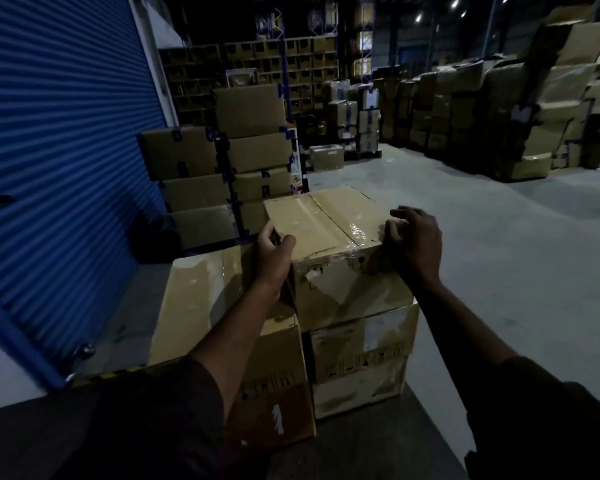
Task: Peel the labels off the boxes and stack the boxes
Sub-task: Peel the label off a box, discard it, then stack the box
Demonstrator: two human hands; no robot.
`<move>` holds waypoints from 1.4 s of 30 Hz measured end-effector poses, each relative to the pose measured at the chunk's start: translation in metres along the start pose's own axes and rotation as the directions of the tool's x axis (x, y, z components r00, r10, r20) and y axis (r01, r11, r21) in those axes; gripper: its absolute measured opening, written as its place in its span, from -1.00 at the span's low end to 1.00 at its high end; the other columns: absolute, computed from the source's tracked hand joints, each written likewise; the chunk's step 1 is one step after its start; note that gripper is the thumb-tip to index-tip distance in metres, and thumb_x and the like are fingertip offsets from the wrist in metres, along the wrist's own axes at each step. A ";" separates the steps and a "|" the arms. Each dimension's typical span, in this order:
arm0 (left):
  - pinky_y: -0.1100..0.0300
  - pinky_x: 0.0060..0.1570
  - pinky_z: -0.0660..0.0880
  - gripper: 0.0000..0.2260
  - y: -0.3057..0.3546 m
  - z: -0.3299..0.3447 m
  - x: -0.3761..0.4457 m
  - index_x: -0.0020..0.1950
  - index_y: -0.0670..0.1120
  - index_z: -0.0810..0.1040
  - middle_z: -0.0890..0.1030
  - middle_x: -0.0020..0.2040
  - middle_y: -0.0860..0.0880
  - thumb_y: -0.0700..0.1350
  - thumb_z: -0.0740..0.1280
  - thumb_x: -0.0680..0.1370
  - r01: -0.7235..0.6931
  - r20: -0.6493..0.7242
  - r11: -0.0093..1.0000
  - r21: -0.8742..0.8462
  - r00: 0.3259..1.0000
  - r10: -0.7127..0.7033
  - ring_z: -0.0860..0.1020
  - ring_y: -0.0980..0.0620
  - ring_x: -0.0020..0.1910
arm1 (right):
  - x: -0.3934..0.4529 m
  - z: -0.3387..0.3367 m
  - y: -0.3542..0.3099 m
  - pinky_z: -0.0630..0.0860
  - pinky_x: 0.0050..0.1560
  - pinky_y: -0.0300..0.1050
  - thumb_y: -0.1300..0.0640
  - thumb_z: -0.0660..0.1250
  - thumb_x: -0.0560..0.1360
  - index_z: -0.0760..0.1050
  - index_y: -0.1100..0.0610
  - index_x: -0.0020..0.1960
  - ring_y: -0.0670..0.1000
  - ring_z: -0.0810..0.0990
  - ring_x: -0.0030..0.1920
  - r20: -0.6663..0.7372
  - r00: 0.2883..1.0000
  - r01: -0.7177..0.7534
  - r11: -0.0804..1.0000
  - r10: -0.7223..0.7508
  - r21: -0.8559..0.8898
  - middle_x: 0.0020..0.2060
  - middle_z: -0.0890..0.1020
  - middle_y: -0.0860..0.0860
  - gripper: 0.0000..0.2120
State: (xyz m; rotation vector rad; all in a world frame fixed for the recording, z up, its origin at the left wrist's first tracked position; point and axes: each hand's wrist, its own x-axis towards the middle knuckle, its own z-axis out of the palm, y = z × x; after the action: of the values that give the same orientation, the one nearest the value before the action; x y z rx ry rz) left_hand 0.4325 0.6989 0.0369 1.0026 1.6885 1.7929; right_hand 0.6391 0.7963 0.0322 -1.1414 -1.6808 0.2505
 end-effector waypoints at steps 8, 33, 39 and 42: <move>0.23 0.26 0.31 -0.49 0.006 -0.022 -0.027 0.51 -0.06 0.25 0.36 0.46 -0.06 -0.16 0.32 0.58 -0.165 0.036 0.986 0.032 0.986 0.163 0.34 0.05 0.41 | -0.045 0.014 -0.063 0.47 -0.02 -0.09 0.11 0.35 0.51 0.61 0.04 0.09 0.04 0.54 0.10 0.180 0.942 0.279 0.959 -0.282 0.045 0.05 0.65 0.01 -0.82; 0.04 0.27 0.49 -0.73 -0.079 -0.454 -0.224 0.15 0.17 0.47 0.60 0.15 0.04 -0.04 0.39 0.49 -0.038 -0.592 0.972 0.233 0.787 0.172 0.56 0.12 0.17 | -0.375 0.194 -0.377 0.51 -0.01 -0.27 0.16 0.39 0.50 0.57 0.16 0.09 -0.14 0.59 -0.05 0.593 0.655 -0.015 0.777 -0.468 0.629 -0.02 0.64 -0.05 -0.82; 0.07 0.25 0.49 -0.71 -0.100 -0.609 -0.278 0.21 0.02 0.48 0.58 0.14 0.01 -0.14 0.40 0.52 0.058 -0.657 0.963 0.265 0.741 0.137 0.55 0.09 0.16 | -0.492 0.243 -0.483 0.48 -0.02 -0.29 0.13 0.40 0.49 0.57 0.11 0.05 -0.10 0.61 -0.05 0.688 0.564 -0.108 0.785 -0.457 0.610 -0.06 0.66 -0.02 -0.86; 0.03 0.22 0.51 -0.72 -0.113 -0.683 -0.298 0.19 0.02 0.48 0.59 0.13 0.01 -0.14 0.41 0.52 0.135 -0.698 0.949 0.284 0.708 0.108 0.56 0.06 0.14 | -0.545 0.267 -0.532 0.37 -0.16 -0.53 0.11 0.40 0.50 0.57 0.13 0.10 -0.13 0.58 -0.08 0.735 0.500 -0.121 0.804 -0.457 0.582 -0.04 0.65 -0.01 -0.81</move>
State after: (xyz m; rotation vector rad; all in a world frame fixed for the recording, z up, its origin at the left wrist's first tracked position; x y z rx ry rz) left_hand 0.0728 0.0534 -0.1097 0.3834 2.5013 2.0945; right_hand 0.1226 0.1868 -0.0861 -0.3031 -2.3184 1.2954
